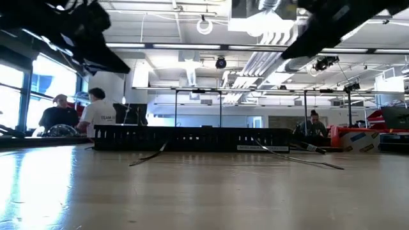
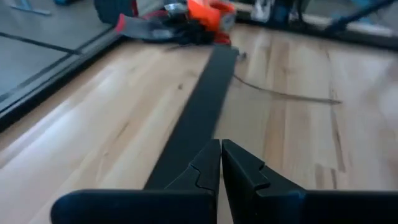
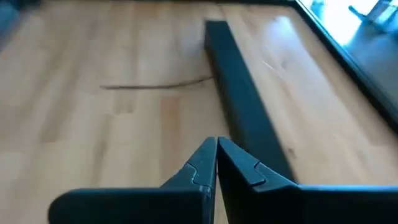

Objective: Ziptie cables
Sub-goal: Return to Home Position

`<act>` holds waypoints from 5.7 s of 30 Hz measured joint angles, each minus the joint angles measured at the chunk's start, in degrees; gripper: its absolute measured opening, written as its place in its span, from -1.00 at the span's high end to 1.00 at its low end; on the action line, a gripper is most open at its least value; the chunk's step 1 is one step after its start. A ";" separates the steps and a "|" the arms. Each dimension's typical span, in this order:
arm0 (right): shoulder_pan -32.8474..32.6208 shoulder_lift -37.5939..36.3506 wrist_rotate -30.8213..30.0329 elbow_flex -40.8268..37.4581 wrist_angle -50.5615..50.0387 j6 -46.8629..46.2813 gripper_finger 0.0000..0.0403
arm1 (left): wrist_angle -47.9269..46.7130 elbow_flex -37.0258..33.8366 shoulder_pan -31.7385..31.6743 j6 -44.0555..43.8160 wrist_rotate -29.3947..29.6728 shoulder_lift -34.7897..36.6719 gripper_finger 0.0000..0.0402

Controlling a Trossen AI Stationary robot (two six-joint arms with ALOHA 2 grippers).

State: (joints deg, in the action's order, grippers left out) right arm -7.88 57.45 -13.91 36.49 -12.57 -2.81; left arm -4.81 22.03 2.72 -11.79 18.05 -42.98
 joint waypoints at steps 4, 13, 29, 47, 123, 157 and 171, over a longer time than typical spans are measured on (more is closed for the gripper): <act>0.60 -11.51 3.54 -8.78 1.83 -4.69 1.00 | -1.27 -6.38 -0.48 -1.69 1.51 11.74 1.00; 7.93 -34.26 13.09 -25.41 10.75 -11.64 1.00 | -0.88 -16.00 -4.15 -4.62 -1.52 30.07 1.00; 9.78 -56.60 18.67 -35.98 13.98 -9.00 1.00 | 7.29 -21.36 -5.70 1.41 -4.00 31.68 1.00; 9.72 -52.63 18.22 -35.98 14.03 -7.61 1.00 | 7.27 -21.34 -5.70 3.01 -4.02 25.58 1.00; 9.11 -57.04 17.87 -36.02 14.00 -7.62 1.00 | 5.04 -21.30 -5.38 14.32 -18.50 42.80 1.00; 9.12 -57.04 17.92 -36.02 14.00 -7.62 1.00 | 5.06 -21.30 -5.38 13.48 -18.46 42.80 1.00; 9.11 -57.04 17.92 -36.02 14.00 -7.62 1.00 | 5.06 -21.30 -5.27 13.48 -18.46 42.78 1.00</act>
State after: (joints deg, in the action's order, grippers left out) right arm 1.23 0.40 4.01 0.47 1.43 -10.44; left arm 0.25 0.73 -2.55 1.69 -0.40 -0.21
